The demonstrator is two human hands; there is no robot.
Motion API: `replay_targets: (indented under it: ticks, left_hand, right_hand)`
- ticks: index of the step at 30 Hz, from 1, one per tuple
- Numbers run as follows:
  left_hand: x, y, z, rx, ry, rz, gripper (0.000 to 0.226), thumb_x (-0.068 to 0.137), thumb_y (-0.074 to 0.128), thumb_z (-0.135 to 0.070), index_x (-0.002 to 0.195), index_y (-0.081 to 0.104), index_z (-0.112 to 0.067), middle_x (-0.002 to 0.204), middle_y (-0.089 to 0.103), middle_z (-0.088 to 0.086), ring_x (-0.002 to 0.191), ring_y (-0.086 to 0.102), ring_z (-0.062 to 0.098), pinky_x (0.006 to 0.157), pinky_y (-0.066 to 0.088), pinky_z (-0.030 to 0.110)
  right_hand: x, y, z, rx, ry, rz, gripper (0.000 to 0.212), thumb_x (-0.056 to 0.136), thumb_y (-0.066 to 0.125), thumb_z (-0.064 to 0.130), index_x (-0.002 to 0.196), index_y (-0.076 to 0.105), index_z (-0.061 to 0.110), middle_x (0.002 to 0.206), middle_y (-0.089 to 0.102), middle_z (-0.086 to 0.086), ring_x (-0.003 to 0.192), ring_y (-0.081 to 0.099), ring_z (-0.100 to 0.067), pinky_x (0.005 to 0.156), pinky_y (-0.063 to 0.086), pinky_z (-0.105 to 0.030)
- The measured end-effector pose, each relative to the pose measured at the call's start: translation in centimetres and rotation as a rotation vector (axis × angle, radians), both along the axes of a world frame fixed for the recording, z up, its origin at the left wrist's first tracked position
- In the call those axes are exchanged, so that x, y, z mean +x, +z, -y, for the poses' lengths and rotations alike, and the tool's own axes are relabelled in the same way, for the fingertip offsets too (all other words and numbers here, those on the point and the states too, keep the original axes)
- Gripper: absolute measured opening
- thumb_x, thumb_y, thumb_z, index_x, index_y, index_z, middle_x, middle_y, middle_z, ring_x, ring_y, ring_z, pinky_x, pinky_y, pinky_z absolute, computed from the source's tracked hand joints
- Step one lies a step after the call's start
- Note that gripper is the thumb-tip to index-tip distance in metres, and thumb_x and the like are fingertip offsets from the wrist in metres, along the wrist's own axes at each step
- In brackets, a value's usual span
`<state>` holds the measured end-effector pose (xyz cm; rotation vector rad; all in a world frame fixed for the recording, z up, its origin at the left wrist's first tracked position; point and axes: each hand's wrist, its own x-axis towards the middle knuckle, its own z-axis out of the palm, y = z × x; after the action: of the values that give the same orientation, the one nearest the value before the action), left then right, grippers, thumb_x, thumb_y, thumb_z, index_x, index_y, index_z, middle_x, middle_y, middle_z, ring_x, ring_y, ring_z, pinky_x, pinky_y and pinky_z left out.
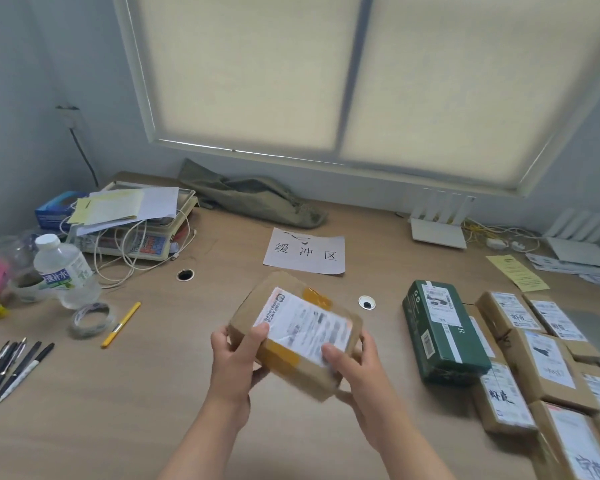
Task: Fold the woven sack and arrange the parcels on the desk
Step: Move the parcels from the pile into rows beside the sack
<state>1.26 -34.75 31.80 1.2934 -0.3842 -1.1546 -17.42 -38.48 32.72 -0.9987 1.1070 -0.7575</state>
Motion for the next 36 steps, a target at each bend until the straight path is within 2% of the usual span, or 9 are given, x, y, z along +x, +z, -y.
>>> replay_targets:
  ticks: [3,7,10,15,19,23,28,30,36]
  left_hand:
    - [-0.8,-0.5,-0.1,0.047,-0.031,0.002,0.081,0.054,0.077,-0.060,0.115,0.048,-0.015,0.115,0.064,0.006,0.109,0.065,0.025,0.082,0.061,0.048]
    - [0.9,-1.2,-0.6,0.050,-0.272,0.052,0.082,0.054,0.073,-0.058,0.123,0.052,-0.019,0.112,0.072,0.007,0.100,0.065,0.022,0.085,0.050,0.040]
    - [0.8,-1.0,-0.6,-0.016,-0.449,0.090,0.085,0.062,0.074,-0.046,0.138,0.035,-0.051,0.119,0.074,0.000,0.108,0.070,0.027,0.088,0.057,0.047]
    - [-4.3,-1.8,0.0,0.033,-0.449,0.054,0.070,0.059,0.080,-0.045,0.120,0.051,-0.027,0.123,0.067,0.008,0.097,0.074,0.028,0.079,0.061,0.049]
    - [-8.8,-2.4,0.7,0.102,-0.428,0.111,0.081,0.051,0.074,-0.059,0.116,0.049,-0.018,0.122,0.063,0.007,0.111,0.065,0.020,0.091,0.058,0.043]
    - [-11.4,-2.8,1.5,0.138,-0.500,0.208,0.075,0.057,0.064,-0.071,0.106,0.052,-0.016,0.111,0.064,0.005,0.108,0.062,0.021,0.104,0.047,0.044]
    - [-15.7,-3.8,2.1,0.111,-0.597,0.270,0.039,0.089,0.070,-0.040,0.120,0.048,-0.047,0.111,0.076,-0.011,0.099,0.071,0.005,0.083,0.049,0.024]
    - [-17.7,-4.6,2.2,0.089,-0.641,0.275,0.050,0.095,0.067,-0.025,0.128,0.043,-0.055,0.112,0.075,-0.017,0.102,0.071,0.001,0.087,0.052,0.023]
    - [-24.3,-8.5,2.6,0.163,-0.747,0.325,0.056,0.094,0.065,-0.027,0.129,0.043,-0.064,0.114,0.072,-0.027,0.106,0.067,-0.003,0.093,0.056,0.024]
  right_hand:
    - [-0.2,-0.4,-0.1,0.109,-0.053,0.095,0.081,0.063,0.083,0.041,0.135,0.048,0.030,0.125,0.070,-0.002,0.111,0.067,-0.024,0.086,0.059,-0.045]
    - [-2.7,1.3,0.6,0.014,0.087,0.013,0.047,0.075,0.068,0.035,0.122,0.066,0.034,0.116,0.075,-0.002,0.092,0.065,-0.016,0.079,0.051,-0.035]
    - [-3.8,1.2,1.1,-0.053,0.032,0.039,0.031,0.091,0.064,0.026,0.121,0.069,0.030,0.117,0.075,-0.006,0.095,0.063,-0.017,0.084,0.044,-0.036]
    - [-4.5,-0.6,0.0,-0.113,-0.162,0.118,0.048,0.086,0.075,0.017,0.129,0.059,0.032,0.126,0.071,-0.002,0.123,0.063,-0.022,0.109,0.045,-0.047]
    - [-6.5,-1.1,-0.7,-0.156,-0.142,-0.054,0.047,0.095,0.065,0.018,0.128,0.055,0.051,0.124,0.071,0.014,0.117,0.066,-0.018,0.103,0.051,-0.047]
    - [-10.3,-1.9,-0.5,-0.151,-0.225,-0.116,0.064,0.096,0.063,0.015,0.147,0.041,0.046,0.128,0.067,0.021,0.115,0.064,-0.001,0.104,0.050,-0.032]
    - [-14.9,-3.2,-0.5,-0.101,-0.319,-0.124,0.050,0.101,0.056,0.011,0.138,0.052,0.045,0.120,0.073,0.016,0.106,0.069,0.000,0.080,0.057,-0.018]
    - [-16.8,-4.0,-0.5,-0.076,-0.365,-0.143,0.048,0.101,0.056,0.009,0.136,0.054,0.042,0.118,0.074,0.017,0.107,0.069,-0.001,0.084,0.056,-0.020]
    - [-22.9,-8.3,-0.9,0.041,-0.440,-0.218,0.043,0.103,0.051,0.009,0.129,0.057,0.043,0.110,0.075,0.022,0.101,0.069,0.005,0.087,0.055,-0.022]
